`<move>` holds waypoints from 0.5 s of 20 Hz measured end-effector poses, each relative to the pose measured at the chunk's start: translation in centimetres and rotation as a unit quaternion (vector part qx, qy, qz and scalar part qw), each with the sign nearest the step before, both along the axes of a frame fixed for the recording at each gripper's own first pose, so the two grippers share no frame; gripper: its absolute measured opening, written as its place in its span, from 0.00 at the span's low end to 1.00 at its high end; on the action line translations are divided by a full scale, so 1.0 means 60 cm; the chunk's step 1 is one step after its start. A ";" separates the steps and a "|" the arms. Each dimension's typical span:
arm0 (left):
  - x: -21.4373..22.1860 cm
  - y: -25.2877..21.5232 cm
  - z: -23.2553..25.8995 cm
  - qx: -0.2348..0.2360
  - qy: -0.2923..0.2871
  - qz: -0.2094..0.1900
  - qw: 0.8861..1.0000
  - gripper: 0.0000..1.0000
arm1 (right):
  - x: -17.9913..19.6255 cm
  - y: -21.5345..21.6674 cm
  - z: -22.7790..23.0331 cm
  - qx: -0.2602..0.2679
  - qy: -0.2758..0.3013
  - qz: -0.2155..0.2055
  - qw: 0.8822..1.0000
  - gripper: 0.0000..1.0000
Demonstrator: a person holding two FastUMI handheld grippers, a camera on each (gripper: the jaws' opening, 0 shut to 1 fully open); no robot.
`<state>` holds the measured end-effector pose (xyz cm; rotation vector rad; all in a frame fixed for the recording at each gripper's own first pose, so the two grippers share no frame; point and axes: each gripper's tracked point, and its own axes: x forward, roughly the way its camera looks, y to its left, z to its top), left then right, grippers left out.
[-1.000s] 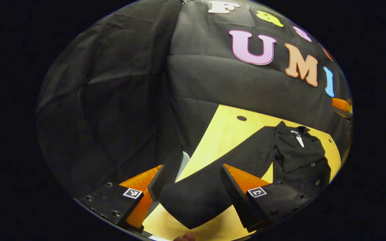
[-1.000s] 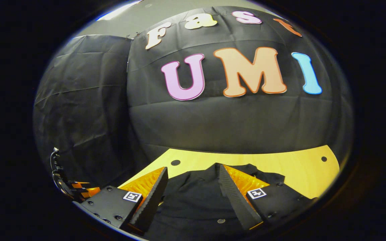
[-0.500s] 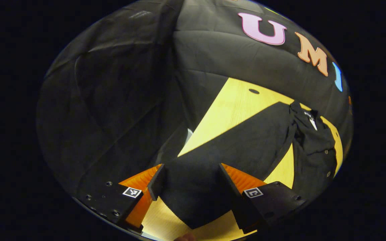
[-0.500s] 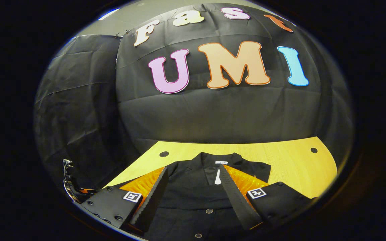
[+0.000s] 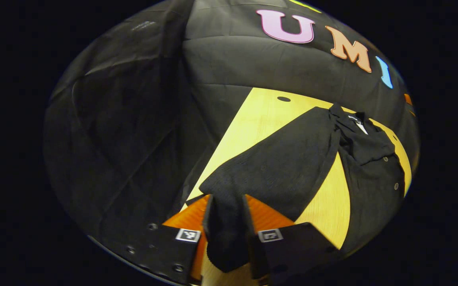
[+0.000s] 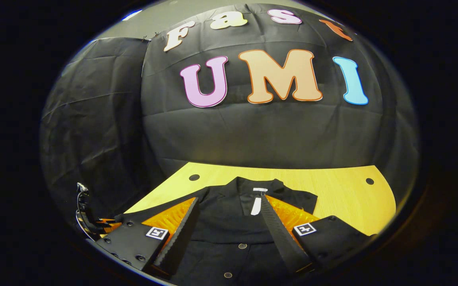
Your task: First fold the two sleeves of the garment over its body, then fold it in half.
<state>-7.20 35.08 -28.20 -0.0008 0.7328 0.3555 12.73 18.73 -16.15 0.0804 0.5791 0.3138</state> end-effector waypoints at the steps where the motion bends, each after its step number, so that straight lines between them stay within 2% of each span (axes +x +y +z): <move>1: 0.004 -0.004 0.001 -0.007 0.001 0.006 1.000 0.30 | -0.001 -0.004 0.006 0.000 -0.006 0.000 1.000 0.99; 3: 0.004 -0.008 -0.002 -0.020 0.014 0.020 0.999 0.00 | -0.008 -0.016 0.010 -0.004 -0.012 0.001 1.000 0.95; 5: 0.006 -0.019 0.014 -0.029 0.011 0.027 0.999 0.00 | -0.015 -0.032 0.015 -0.007 -0.017 0.000 1.000 0.98; 8: 0.023 -0.053 0.076 -0.039 -0.022 0.006 0.999 0.00 | -0.028 -0.060 0.026 -0.005 -0.029 -0.007 1.000 0.98; 10: 0.051 -0.078 0.116 -0.028 -0.040 -0.009 0.999 0.00 | -0.038 -0.078 0.022 -0.004 -0.029 -0.011 1.000 0.98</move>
